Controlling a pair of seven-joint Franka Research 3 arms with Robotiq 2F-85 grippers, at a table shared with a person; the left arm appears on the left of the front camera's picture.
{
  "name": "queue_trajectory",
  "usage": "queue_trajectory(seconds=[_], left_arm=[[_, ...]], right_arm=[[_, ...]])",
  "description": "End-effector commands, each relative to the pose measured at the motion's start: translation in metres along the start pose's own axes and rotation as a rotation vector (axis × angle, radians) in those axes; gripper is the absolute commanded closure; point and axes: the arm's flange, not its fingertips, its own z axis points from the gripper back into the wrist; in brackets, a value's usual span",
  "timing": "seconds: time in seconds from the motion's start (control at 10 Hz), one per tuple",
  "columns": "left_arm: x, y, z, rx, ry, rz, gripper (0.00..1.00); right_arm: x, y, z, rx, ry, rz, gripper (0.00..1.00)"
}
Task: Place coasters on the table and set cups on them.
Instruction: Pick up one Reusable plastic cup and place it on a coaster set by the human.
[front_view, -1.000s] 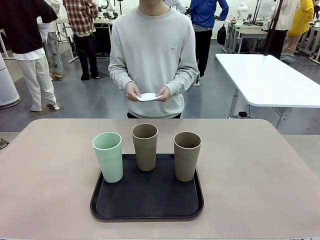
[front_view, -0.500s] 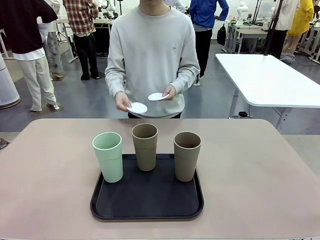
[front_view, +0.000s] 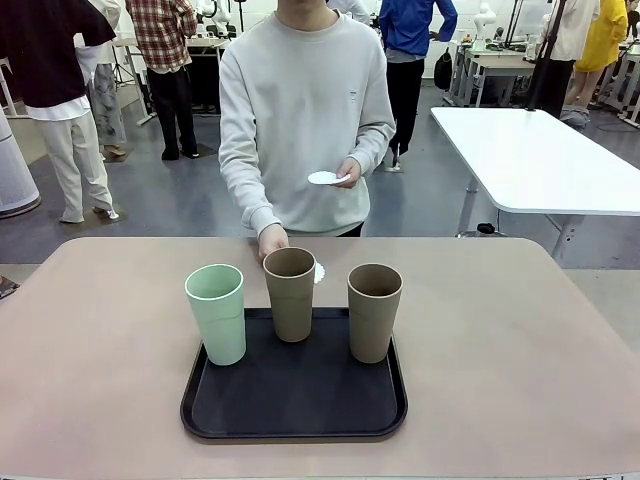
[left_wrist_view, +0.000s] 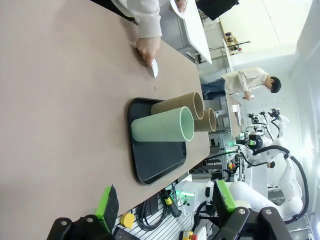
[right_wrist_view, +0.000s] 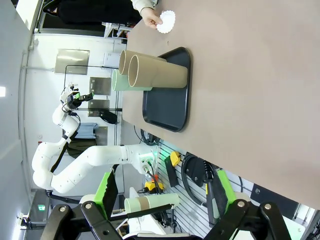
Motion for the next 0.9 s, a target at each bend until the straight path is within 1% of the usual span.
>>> queue_trajectory(seconds=[0.0, 0.8], left_arm=[[-0.0018, 0.0027, 0.0018, -0.018, -0.004, -0.009, 0.00], [-0.0018, 0.0027, 0.0018, -0.018, -0.004, -0.009, 0.00]], right_arm=[[-0.0008, -0.0013, 0.0001, 0.006, 0.006, 0.005, 0.00], [-0.0008, -0.0013, 0.0001, 0.006, 0.006, 0.005, 0.00]])
